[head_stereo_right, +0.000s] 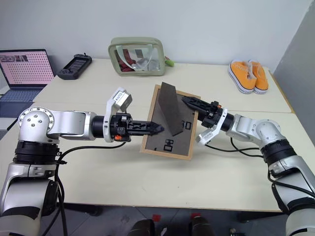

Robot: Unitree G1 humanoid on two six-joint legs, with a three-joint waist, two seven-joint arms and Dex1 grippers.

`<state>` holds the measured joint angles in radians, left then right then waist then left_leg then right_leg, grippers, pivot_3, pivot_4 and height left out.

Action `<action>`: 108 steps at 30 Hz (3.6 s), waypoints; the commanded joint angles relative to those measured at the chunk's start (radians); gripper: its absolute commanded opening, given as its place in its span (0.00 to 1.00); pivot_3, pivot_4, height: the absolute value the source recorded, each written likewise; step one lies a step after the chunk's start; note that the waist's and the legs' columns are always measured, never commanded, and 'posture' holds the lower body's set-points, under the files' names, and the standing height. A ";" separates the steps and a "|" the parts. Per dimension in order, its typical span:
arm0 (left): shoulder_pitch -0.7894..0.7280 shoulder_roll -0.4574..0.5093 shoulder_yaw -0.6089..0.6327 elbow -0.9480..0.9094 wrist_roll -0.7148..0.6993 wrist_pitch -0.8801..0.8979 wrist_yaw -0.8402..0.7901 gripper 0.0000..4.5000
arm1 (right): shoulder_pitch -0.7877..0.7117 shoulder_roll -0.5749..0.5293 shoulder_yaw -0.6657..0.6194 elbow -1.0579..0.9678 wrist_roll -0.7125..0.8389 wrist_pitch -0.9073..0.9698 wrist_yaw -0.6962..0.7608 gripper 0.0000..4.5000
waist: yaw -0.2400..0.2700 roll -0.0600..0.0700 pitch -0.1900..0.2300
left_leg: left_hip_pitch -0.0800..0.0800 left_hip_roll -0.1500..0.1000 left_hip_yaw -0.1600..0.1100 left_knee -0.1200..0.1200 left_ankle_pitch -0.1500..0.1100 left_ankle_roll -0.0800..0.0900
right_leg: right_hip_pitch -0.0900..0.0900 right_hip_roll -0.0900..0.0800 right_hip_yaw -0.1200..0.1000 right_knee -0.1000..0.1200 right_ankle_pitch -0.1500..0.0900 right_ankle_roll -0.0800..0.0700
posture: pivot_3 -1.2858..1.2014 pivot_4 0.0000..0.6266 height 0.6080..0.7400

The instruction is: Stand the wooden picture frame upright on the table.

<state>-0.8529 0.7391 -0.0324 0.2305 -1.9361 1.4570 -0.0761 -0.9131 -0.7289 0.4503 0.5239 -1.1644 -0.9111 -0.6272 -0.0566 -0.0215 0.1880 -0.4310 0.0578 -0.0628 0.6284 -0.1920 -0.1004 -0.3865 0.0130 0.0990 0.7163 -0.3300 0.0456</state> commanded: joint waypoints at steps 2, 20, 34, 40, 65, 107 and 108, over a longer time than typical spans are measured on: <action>-0.013 0.015 0.006 -0.052 -0.036 -0.035 -0.006 0.29 | -0.021 -0.016 0.009 -0.013 -0.003 0.010 -0.012 0.29 | 0.000 0.000 0.000 | 0.000 0.000 0.000 0.000 0.000 0.000 | 0.000 0.000 0.000 0.000 0.000 0.000 | 0.52 0.24 1.00; -0.013 0.016 0.014 -0.055 -0.036 -0.064 -0.013 0.58 | -0.023 -0.017 0.020 -0.008 0.005 0.022 -0.004 0.29 | 0.000 0.000 0.000 | 0.000 0.000 0.000 0.000 0.000 0.000 | 0.000 0.000 0.000 0.000 0.000 0.000 | 0.52 0.24 1.00; 0.203 0.091 0.200 -0.564 0.464 -0.371 -0.141 0.87 | -0.078 0.061 0.027 0.193 0.166 -0.069 0.098 0.29 | -0.002 0.000 0.000 | 0.000 0.001 0.000 0.000 0.000 0.000 | 0.000 0.000 0.000 -0.001 0.000 0.000 | 0.52 0.24 1.00; 0.463 0.103 0.309 -0.823 0.619 -0.501 -0.198 0.87 | -0.044 0.265 -0.036 0.361 0.883 -0.080 0.789 0.29 | -0.017 -0.001 0.000 | 0.002 0.002 0.002 0.000 0.000 0.000 | 0.003 0.000 0.000 -0.002 0.000 0.000 | 0.52 0.24 1.00; 0.864 0.141 0.484 -0.860 0.787 -0.587 -0.318 0.87 | 0.241 0.459 -0.297 -0.041 1.566 0.961 1.643 0.29 | 0.005 0.001 0.001 | 0.012 0.004 0.000 -0.004 -0.003 0.004 | 0.013 0.003 -0.001 -0.005 -0.002 -0.002 | 0.52 0.24 1.00; 0.731 0.149 0.408 -0.831 0.788 -0.553 -0.374 0.88 | 0.404 0.300 -0.307 -0.249 1.319 0.971 1.595 0.83 | 0.003 0.001 0.001 | 0.012 0.004 0.002 -0.006 -0.003 0.004 | 0.012 0.003 0.000 -0.008 -0.002 -0.001 | 0.52 0.24 1.00; 0.725 0.141 0.399 -0.835 0.794 -0.560 -0.374 0.88 | 0.416 0.267 -0.309 -0.281 1.294 0.961 1.579 0.83 | 0.003 0.001 0.001 | 0.012 0.005 0.002 -0.006 -0.003 0.004 | 0.012 0.003 0.000 -0.009 -0.002 -0.001 | 0.52 0.24 1.00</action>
<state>-0.1092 0.8912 0.3731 -0.5765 -1.1574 0.9282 -0.4562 -0.5136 -0.4093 0.1731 0.3266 0.1795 0.0772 0.9922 -0.0533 -0.0208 0.1888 -0.4189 0.0624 -0.0608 0.6227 -0.1951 -0.0968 -0.3742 0.0162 0.0989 0.7077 -0.3320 0.0441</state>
